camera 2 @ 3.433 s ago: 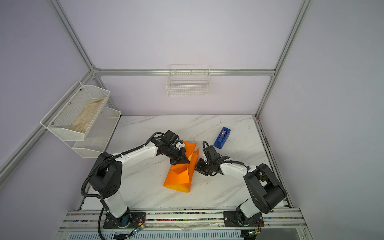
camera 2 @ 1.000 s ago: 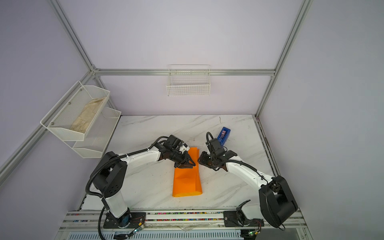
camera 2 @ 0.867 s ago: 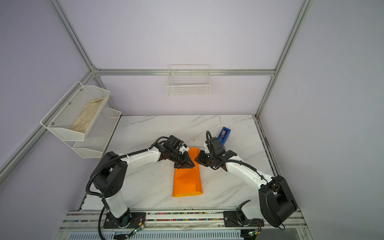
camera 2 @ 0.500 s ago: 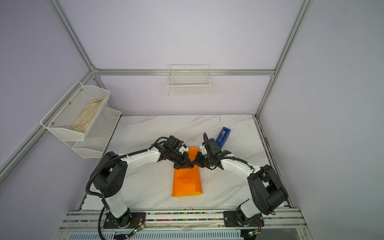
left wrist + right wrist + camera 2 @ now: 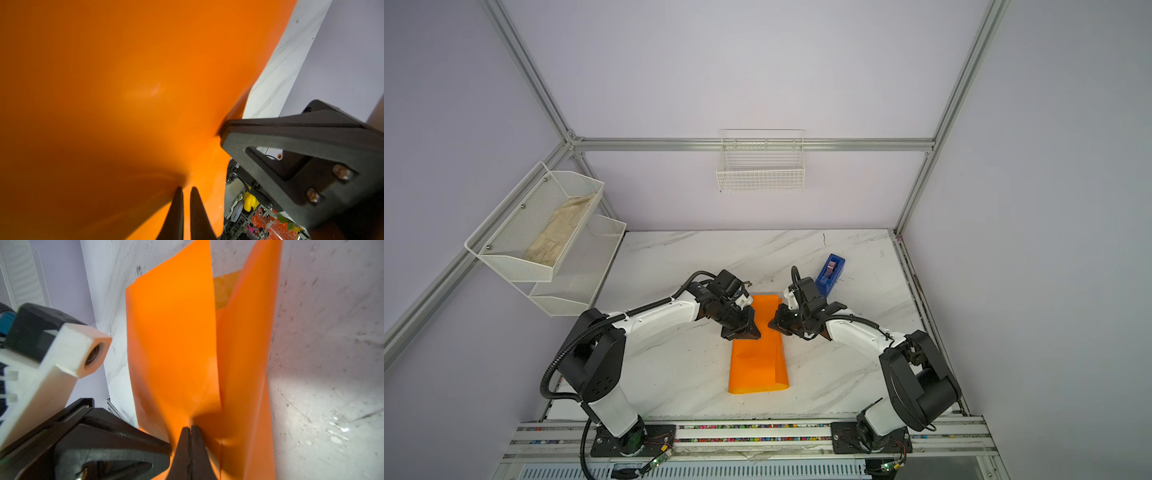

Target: Wrap the gift box in paper

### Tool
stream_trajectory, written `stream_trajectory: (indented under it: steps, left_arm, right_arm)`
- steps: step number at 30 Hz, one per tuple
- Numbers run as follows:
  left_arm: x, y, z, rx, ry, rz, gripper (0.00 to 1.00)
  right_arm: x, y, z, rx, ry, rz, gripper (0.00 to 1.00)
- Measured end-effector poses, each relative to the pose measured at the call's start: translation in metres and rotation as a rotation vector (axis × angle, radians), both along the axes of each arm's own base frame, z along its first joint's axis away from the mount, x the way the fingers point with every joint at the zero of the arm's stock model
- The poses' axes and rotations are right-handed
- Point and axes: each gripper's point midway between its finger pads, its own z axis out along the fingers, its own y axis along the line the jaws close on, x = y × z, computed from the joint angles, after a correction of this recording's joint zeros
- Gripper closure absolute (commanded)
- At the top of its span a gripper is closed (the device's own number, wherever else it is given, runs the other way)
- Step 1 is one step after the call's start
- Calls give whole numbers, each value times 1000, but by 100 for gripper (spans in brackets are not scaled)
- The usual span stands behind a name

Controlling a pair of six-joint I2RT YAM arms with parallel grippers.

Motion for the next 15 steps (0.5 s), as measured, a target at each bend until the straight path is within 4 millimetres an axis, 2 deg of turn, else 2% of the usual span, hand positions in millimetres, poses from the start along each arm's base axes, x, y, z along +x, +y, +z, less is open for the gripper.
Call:
stream_trajectory:
  steps: [4, 8, 10, 12, 15]
  left_arm:
    - [0, 0, -1, -2, -7, -14, 91]
    - [0, 0, -2, -4, -12, -23, 92]
    - [0, 0, -2, -5, -13, -27, 92]
    - [0, 0, -2, -7, -15, -33, 92]
    - [0, 0, -2, -11, -16, -40, 92]
  right_arm:
    - [3, -11, 4, -52, -12, -41, 97]
    - [17, -52, 25, -95, -65, -167, 97]
    - [26, -72, 30, -120, -92, -219, 97]
    - [27, -82, 18, -158, -75, -224, 97]
    - [10, -79, -21, -202, 18, -154, 98]
